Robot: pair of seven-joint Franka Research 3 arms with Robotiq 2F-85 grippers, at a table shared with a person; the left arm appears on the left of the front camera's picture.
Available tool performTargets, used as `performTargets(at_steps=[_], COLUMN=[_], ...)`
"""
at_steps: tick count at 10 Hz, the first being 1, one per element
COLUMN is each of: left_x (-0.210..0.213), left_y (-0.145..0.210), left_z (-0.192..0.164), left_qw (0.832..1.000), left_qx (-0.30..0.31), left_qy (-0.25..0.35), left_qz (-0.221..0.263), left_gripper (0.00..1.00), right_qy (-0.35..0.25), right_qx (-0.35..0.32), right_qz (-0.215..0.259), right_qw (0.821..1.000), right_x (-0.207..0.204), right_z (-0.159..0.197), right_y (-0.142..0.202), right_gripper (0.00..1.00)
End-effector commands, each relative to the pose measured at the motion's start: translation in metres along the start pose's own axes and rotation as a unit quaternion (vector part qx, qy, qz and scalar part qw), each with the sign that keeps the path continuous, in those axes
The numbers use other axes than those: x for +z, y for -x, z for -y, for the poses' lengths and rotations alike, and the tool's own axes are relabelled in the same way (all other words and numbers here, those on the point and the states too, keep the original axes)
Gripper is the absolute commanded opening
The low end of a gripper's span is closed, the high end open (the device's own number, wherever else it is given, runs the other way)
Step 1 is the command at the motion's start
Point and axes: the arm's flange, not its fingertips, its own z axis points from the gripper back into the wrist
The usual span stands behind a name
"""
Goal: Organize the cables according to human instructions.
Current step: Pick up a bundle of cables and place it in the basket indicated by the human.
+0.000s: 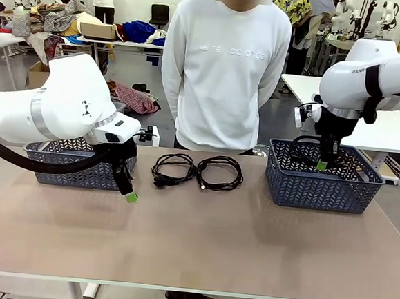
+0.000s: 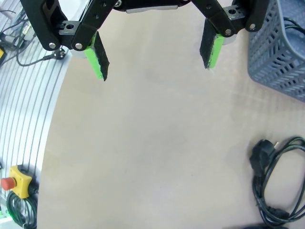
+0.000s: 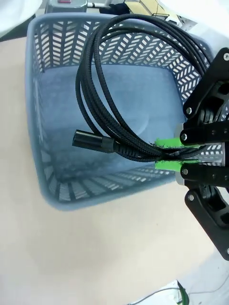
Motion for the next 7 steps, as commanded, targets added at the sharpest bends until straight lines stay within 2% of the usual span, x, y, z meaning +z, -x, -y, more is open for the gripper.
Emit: performTargets(at_steps=[1,5,6,7], left_x=[0.001,0.001,0.001,0.001], left_y=[0.001,0.001,0.001,0.001], left_z=[0.000,0.000,0.000,0.000], left_qw=[1.000,1.000,1.000,1.000], left_qx=[0.004,0.004,0.004,0.004], left_qy=[0.000,0.000,0.000,0.000], left_qz=[0.001,0.001,0.001,0.001], left_gripper=[1.00,1.00,1.00,1.00], right_qy=[0.007,0.003,0.007,0.008], right_qx=[0.018,0.006,-0.001,-0.009], right_qz=[0.012,0.009,0.005,0.008], right_qw=[1.000,1.000,1.000,1.000], right_x=[-0.002,-0.012,-0.013,-0.014], right_z=[0.012,0.023,0.025,0.027], right_y=[0.002,0.000,-0.001,-0.001], right_gripper=[0.12,0.12,0.24,0.32])
